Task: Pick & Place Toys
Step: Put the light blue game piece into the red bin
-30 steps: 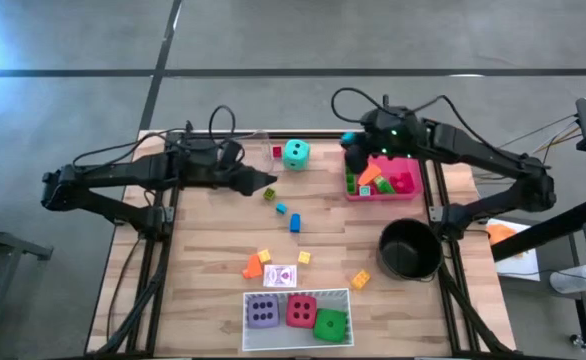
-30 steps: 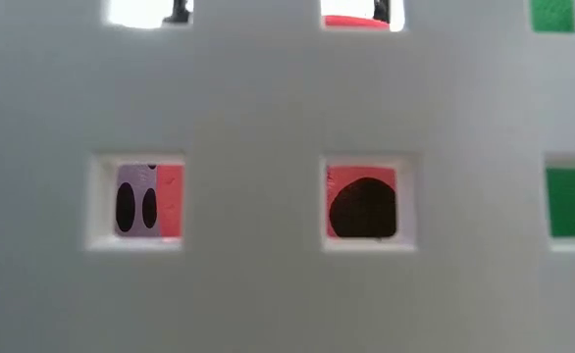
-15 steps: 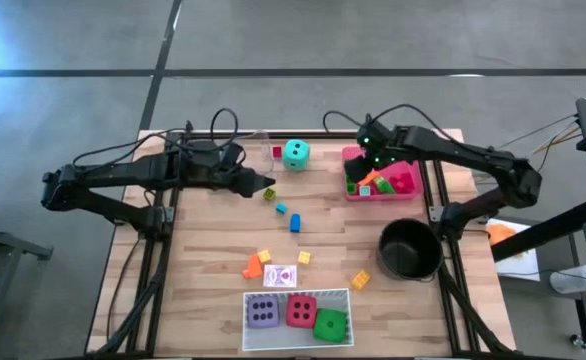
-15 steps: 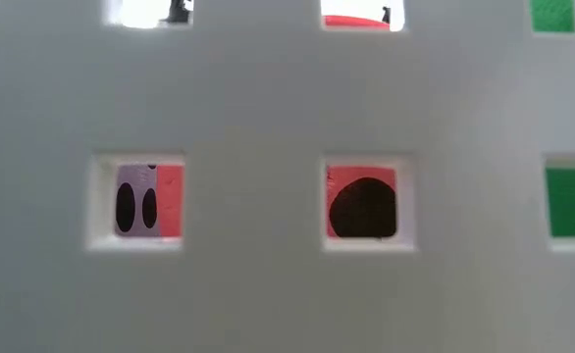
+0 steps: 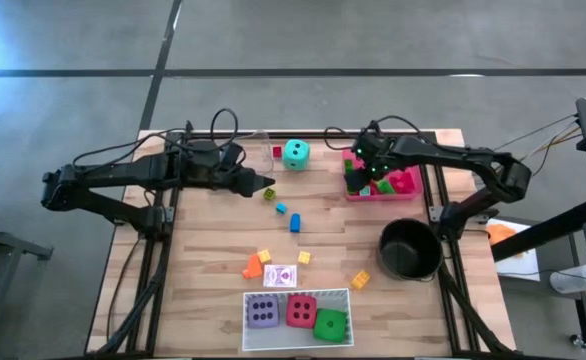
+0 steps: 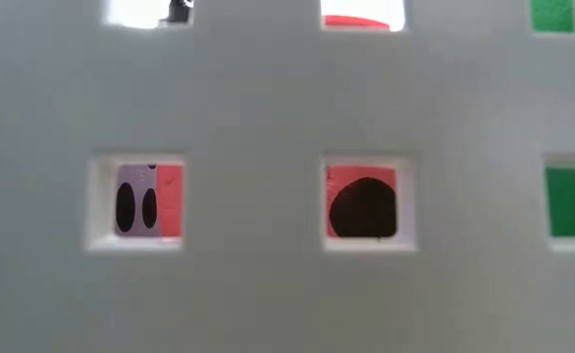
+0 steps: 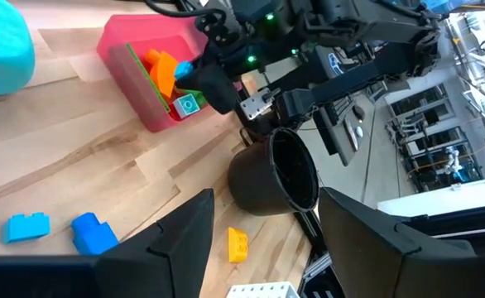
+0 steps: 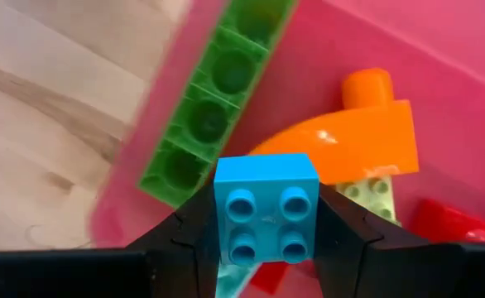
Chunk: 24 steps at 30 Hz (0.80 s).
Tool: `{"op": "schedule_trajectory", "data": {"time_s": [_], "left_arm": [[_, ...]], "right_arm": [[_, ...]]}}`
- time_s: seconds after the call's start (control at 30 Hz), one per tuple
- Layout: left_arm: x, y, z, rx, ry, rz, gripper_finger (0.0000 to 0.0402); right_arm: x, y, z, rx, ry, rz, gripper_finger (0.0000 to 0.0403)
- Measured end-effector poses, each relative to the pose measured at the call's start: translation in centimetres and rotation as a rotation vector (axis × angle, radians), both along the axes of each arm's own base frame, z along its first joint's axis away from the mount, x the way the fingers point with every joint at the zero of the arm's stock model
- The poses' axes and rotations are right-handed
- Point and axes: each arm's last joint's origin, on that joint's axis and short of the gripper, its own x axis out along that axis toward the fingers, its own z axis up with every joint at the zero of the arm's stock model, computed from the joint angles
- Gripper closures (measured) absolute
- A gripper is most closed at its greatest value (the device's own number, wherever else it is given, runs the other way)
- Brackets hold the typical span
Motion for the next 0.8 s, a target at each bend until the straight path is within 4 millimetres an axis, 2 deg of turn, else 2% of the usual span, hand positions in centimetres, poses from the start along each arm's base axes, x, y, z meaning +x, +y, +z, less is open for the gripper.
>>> {"op": "schedule_trajectory", "data": {"time_s": [0.23,0.47,0.8], "left_arm": [[0.0,0.0,0.0,-0.001,0.001,0.0,0.0184],[0.0,0.0,0.0,-0.007,-0.001,0.003,0.0184],[0.0,0.0,0.0,-0.008,-0.001,0.0,0.0184]], "right_arm": [[0.4,-0.5,-1.3,0.001,-0.025,-0.019,0.0272],[0.9,-0.8,-2.9,0.03,0.03,-0.016,0.0272],[1.1,-1.0,-3.2,0.031,0.032,-0.012,0.0272]]}}
